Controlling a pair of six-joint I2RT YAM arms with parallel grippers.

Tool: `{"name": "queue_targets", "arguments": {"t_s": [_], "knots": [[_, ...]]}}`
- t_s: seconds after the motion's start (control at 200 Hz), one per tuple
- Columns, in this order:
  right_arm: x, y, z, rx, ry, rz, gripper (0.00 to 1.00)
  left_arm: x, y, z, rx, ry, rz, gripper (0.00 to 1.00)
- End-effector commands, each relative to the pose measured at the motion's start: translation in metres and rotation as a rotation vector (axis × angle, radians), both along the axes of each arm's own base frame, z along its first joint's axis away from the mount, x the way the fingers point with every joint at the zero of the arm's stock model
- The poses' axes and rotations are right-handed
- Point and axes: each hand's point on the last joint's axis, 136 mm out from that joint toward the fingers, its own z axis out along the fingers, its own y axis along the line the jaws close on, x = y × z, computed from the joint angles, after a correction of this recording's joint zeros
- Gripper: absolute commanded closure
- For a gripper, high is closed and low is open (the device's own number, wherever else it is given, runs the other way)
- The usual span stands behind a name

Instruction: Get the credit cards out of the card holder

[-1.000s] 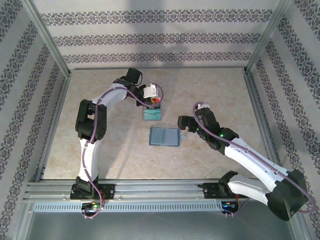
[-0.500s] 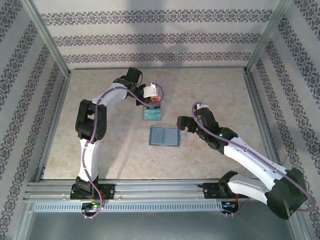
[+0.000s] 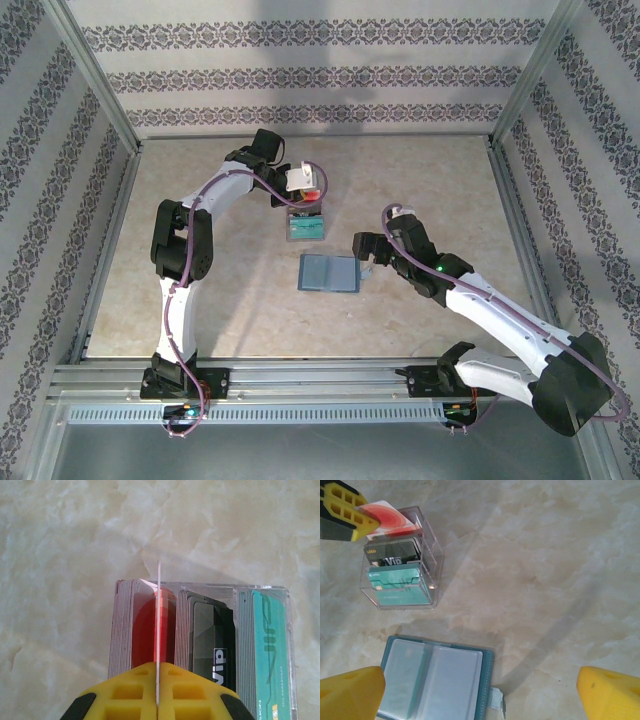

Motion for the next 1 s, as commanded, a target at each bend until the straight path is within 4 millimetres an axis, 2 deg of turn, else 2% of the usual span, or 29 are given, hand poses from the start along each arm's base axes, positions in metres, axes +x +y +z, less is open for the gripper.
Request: {"name": "queue_targets", "arguments": {"t_s": [0.0,0.055,0.085,0.385,0.515,0.605,0.76,0.829,0.994], "knots": [[0.004,0.006,0.016,0.027,-0.033,0.006,0.02,-0.006,-0.002,-0.004,0.016,0.024,-0.021,0.86],[0.004,0.005,0.016,0.027,-0.034,0.006,0.02,-0.006,-0.003,-0.005,0.010,0.023,-0.018,0.73],[0.004,0.005,0.016,0.028,-0.033,0.006,0.02,-0.004,-0.003,-0.005,0.009,0.021,-0.015,0.70],[0.004,0.007,0.016,0.031,-0.033,0.010,0.02,-0.002,-0.006,0.006,-0.019,-0.001,-0.007,0.70],[0.004,0.007,0.015,0.031,-0.029,0.011,0.04,-0.003,-0.008,0.027,-0.052,-0.043,0.003,0.70],[0.003,0.007,0.016,0.025,-0.026,0.007,0.06,-0.005,-0.010,0.051,-0.089,-0.114,0.021,0.67],[0.000,0.010,0.017,-0.014,-0.020,0.006,0.07,-0.011,-0.005,0.091,-0.168,-0.218,0.100,0.38],[-0.002,0.014,0.016,-0.033,-0.009,0.004,0.07,-0.016,0.000,0.105,-0.194,-0.254,0.138,0.29],[-0.005,0.025,0.006,-0.083,0.039,-0.007,0.07,-0.029,0.019,0.118,-0.238,-0.295,0.284,0.12]]}}
